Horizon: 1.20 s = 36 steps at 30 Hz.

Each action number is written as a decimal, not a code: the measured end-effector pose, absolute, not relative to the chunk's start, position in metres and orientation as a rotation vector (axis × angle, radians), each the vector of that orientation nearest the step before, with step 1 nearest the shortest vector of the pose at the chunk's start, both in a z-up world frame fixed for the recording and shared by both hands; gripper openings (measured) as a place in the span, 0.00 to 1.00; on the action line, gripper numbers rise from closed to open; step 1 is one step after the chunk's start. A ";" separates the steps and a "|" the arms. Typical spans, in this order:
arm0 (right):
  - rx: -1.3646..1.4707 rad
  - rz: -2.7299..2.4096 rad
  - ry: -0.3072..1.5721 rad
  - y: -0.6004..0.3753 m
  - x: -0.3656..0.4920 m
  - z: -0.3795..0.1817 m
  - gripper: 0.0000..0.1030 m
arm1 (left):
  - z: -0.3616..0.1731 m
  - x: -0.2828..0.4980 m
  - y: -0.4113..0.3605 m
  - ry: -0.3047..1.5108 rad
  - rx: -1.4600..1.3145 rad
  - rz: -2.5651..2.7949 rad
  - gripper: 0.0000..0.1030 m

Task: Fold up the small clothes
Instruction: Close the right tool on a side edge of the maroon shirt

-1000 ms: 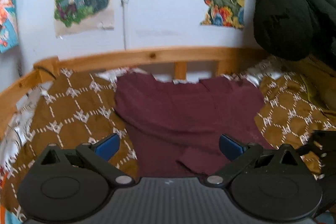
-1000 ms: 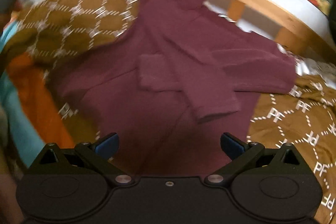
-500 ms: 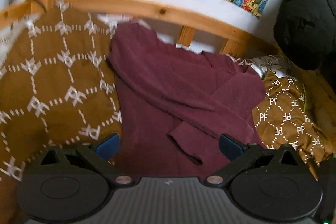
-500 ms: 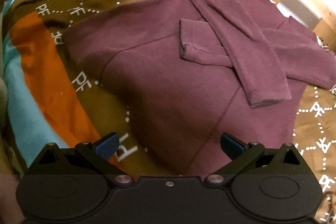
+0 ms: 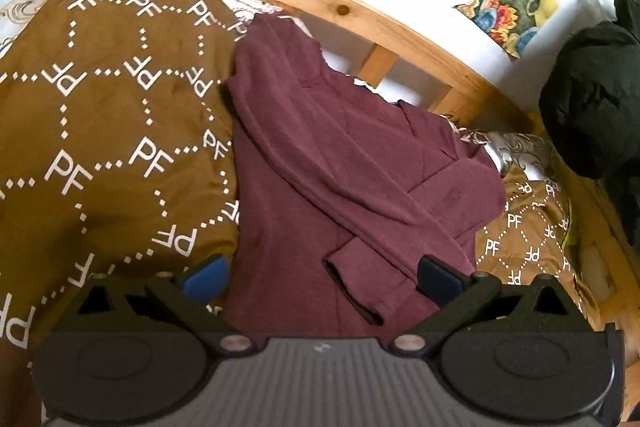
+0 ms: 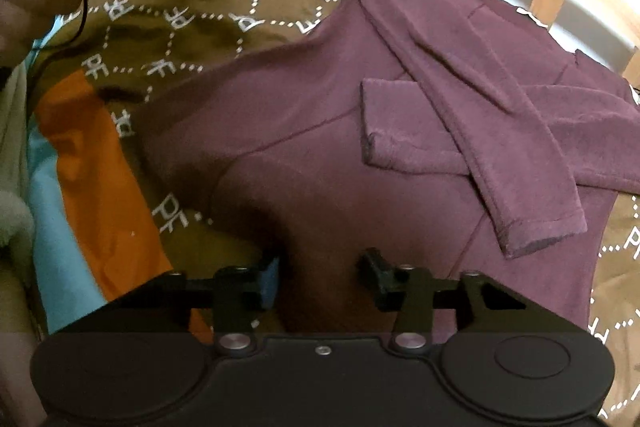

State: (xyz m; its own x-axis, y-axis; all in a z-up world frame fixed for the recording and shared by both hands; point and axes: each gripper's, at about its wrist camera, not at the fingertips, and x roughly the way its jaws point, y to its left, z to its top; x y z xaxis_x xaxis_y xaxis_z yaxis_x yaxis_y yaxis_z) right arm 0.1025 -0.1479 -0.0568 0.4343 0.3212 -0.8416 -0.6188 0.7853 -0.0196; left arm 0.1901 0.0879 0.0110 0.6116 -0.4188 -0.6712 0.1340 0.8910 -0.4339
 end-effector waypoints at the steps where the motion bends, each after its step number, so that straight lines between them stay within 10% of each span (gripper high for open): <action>1: -0.341 0.604 0.957 -0.149 0.104 -0.057 0.31 | 0.011 0.191 0.089 0.861 -0.365 -0.330 0.99; 15: -0.047 0.574 0.965 -0.178 0.138 -0.033 0.12 | 0.015 0.193 0.094 0.851 -0.368 -0.353 0.99; 36: 0.255 0.520 1.044 -0.217 0.215 -0.049 0.10 | -0.013 0.179 0.018 0.896 -0.004 -0.551 0.99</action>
